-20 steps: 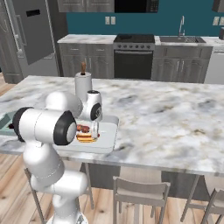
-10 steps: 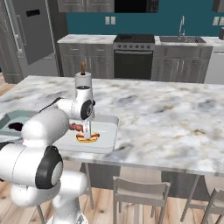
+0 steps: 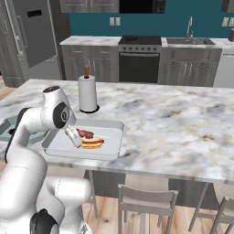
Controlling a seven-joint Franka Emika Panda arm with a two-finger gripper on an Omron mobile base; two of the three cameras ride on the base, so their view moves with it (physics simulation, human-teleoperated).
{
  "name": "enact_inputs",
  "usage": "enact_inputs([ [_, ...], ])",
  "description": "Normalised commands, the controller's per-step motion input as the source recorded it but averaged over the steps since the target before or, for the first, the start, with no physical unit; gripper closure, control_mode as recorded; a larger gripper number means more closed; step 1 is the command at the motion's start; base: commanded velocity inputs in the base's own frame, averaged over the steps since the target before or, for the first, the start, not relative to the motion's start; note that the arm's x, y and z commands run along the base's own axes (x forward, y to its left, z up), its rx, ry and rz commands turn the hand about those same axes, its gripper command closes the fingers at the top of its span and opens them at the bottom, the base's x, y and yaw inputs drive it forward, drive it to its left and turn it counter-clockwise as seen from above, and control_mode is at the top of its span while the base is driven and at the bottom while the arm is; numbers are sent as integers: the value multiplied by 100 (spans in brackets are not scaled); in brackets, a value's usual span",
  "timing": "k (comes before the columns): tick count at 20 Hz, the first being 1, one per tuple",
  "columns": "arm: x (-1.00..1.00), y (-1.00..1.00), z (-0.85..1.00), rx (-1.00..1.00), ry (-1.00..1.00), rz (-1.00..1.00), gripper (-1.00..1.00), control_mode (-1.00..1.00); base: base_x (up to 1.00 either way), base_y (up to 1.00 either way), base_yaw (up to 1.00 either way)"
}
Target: Place the cold items (avocado and eggplant) from the fridge in one tupperware on the dining counter. Place the warm items (kebab skewer and hot dog) in the stove area in another tupperware.
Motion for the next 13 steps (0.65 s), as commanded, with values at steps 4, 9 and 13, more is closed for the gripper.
enact_inputs([
  [4, -38, 13, 28, 0, 7, 47, -100, -100, 0, 0, 0],
  [9, -48, -1, 0, 19, -4, 43, -100, -100, 0, 0, 0],
  [13, -14, 0, 20, 22, -1, 38, -100, -100, 0, 0, 0],
])
